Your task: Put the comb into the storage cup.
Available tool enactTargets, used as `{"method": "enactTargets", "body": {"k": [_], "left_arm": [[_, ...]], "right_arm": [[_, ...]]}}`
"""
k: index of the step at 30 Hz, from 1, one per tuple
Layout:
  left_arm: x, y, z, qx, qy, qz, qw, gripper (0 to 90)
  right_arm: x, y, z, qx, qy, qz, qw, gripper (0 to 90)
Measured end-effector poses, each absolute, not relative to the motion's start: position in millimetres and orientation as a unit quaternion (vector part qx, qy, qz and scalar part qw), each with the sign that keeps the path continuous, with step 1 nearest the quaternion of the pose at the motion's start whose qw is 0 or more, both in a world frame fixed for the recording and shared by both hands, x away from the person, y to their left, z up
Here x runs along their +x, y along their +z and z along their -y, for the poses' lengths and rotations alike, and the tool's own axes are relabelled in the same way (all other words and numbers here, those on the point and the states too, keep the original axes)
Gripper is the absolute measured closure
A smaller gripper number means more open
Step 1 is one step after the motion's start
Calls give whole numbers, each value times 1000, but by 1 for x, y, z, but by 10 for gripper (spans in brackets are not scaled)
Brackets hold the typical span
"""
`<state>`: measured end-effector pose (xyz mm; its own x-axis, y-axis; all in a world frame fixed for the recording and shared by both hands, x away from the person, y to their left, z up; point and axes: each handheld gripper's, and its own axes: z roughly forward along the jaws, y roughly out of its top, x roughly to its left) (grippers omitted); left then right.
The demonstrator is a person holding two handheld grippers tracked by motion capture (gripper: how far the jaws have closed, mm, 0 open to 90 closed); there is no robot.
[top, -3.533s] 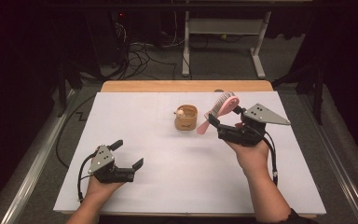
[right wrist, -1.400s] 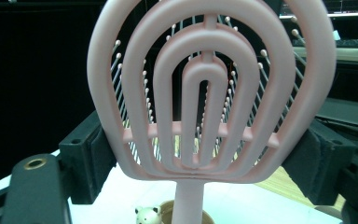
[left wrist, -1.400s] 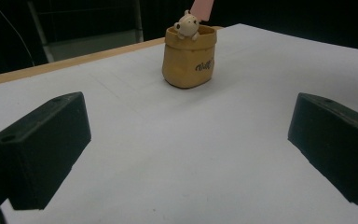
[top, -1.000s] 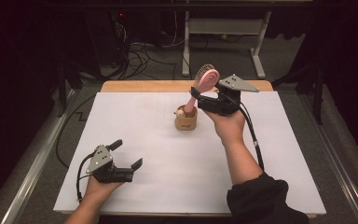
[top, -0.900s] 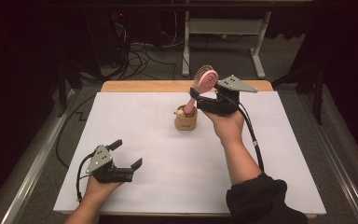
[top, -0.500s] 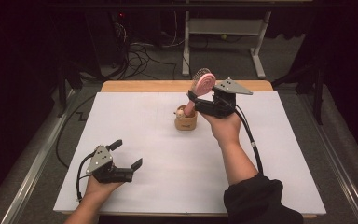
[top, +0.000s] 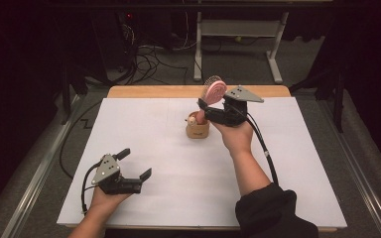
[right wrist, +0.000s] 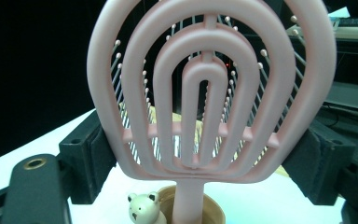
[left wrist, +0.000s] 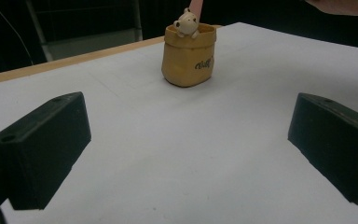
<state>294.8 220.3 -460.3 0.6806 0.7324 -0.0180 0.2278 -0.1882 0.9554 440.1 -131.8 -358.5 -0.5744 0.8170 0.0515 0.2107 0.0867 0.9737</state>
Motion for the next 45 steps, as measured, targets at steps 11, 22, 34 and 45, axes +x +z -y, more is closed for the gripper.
{"method": "enactTargets", "body": {"k": [11, 22, 34, 45], "left_arm": [[294, -460, -220, 735, 229, -327, 548, 0], [293, -460, -220, 734, 228, -328, 550, 0], [293, -460, -221, 734, 228, -327, 550, 0], [293, -460, -220, 736, 226, -327, 549, 0]], "right_arm": [[445, -370, 125, 378, 556, -691, 264, 203], [451, -377, 120, 383, 550, -694, 262, 203], [453, -384, 115, 384, 545, -699, 259, 203], [453, -384, 115, 390, 541, -701, 254, 199]]}}
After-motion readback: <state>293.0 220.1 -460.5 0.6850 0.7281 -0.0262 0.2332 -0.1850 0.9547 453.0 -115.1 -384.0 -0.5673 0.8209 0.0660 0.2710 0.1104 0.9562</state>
